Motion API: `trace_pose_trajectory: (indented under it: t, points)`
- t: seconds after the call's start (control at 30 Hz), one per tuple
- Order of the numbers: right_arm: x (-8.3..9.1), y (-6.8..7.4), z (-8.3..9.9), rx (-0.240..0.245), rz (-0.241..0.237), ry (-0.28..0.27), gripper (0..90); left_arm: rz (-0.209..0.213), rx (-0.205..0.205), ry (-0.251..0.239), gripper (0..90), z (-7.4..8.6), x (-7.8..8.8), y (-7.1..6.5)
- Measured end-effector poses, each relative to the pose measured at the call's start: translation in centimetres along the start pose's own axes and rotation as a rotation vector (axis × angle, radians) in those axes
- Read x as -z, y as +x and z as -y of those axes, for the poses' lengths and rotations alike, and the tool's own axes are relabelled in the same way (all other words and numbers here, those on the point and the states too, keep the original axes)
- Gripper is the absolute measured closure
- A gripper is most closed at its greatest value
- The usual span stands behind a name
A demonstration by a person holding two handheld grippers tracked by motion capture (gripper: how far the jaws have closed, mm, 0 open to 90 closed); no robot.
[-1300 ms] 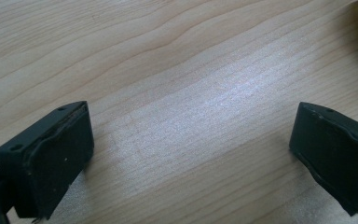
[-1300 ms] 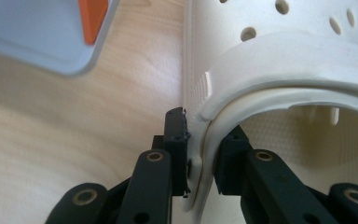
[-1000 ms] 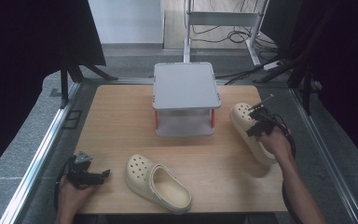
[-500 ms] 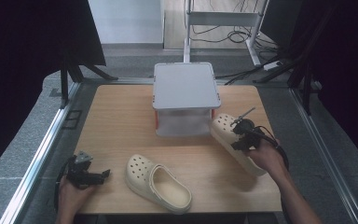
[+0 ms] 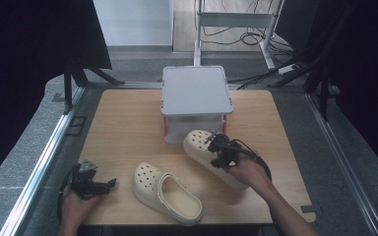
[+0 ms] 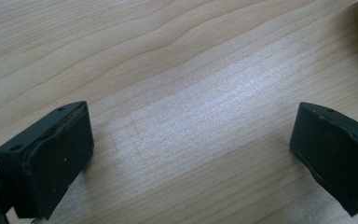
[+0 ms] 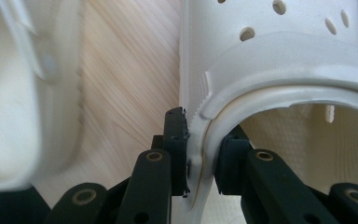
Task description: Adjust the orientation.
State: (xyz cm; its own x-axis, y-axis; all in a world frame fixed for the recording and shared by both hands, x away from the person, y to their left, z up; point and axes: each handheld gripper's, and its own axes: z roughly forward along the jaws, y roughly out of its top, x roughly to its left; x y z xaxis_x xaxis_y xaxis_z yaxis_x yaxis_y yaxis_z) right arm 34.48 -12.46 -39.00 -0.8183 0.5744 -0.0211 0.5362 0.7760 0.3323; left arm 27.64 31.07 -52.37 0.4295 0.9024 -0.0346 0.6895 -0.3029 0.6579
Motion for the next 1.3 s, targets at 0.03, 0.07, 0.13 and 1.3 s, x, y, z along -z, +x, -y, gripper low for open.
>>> trace_pose_trajectory:
  t: [0.03, 0.07, 0.13, 1.3]
  points:
    - [-0.3, 0.5, -0.5, 0.009, -0.006, 0.004, 77.6, 0.0, 0.0, 0.0, 0.0, 0.0, 0.0, 0.0]
    - [-0.6, 0.9, -1.0, 0.021, -0.013, 0.004, 77.7, 0.0, 0.0, 0.0, 0.0, 0.0, 0.0, 0.0]
    - [-1.2, 1.9, -2.1, 0.034, -0.024, 0.012, 77.7, 0.0, 0.0, 0.0, 0.0, 0.0, 0.0, 0.0]
    - [-4.7, 5.6, -5.3, 0.118, -0.139, 0.034, 61.0, 0.001, 0.001, 0.001, 0.0, 0.0, 0.0, 0.0]
